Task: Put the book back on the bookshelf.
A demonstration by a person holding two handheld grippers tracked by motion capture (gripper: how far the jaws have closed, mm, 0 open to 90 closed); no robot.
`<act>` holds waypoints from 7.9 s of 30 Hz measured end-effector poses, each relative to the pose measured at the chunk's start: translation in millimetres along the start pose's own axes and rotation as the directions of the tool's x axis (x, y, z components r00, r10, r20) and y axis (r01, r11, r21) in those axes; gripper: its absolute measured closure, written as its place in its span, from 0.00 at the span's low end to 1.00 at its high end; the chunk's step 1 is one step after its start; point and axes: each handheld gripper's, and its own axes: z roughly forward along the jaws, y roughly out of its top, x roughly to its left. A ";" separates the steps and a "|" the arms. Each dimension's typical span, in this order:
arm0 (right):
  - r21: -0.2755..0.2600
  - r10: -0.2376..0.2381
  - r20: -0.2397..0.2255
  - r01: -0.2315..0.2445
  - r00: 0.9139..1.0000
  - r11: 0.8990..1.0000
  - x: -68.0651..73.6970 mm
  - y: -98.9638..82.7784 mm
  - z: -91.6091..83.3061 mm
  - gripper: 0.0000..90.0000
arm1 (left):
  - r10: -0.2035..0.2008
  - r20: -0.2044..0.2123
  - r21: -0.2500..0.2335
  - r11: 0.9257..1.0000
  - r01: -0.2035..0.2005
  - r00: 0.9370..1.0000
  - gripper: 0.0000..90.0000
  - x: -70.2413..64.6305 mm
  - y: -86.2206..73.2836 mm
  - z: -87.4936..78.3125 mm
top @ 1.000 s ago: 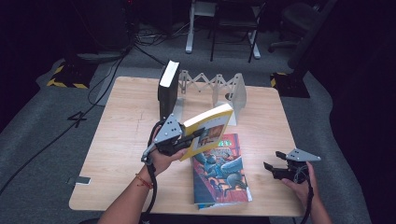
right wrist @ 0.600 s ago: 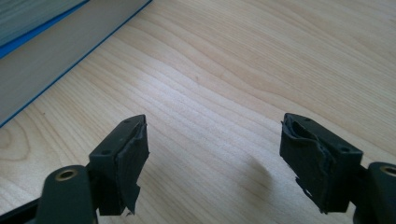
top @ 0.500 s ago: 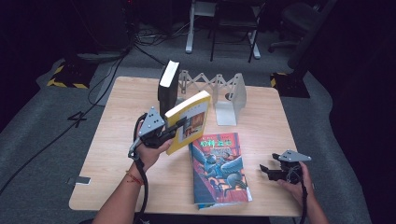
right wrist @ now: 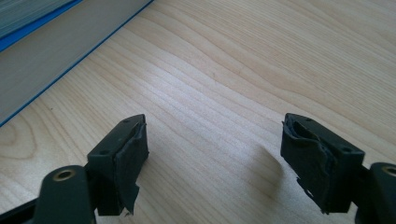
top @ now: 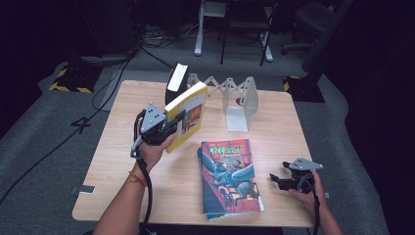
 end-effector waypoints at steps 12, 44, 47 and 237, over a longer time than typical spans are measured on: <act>-0.004 0.003 -0.009 -0.003 1.000 1.000 -0.7 -0.3 0.7 0.26 | -0.024 -0.125 0.038 0.999 0.029 0.992 0.83 12.8 -6.1 19.0; 0.001 0.016 -0.019 -0.016 1.000 1.000 -1.5 -0.2 1.0 0.26 | -0.050 -0.303 0.069 0.995 0.074 0.952 0.83 14.1 -26.3 70.1; -0.001 0.014 -0.019 -0.014 1.000 1.000 -1.3 -0.2 1.0 0.26 | -0.058 -0.307 0.058 0.995 0.080 0.950 0.83 12.7 -30.0 70.8; 0.003 0.016 -0.021 -0.016 1.000 1.000 -0.2 0.0 1.1 0.25 | 0.178 0.172 0.395 0.889 -0.234 0.969 0.68 -32.1 -97.4 10.5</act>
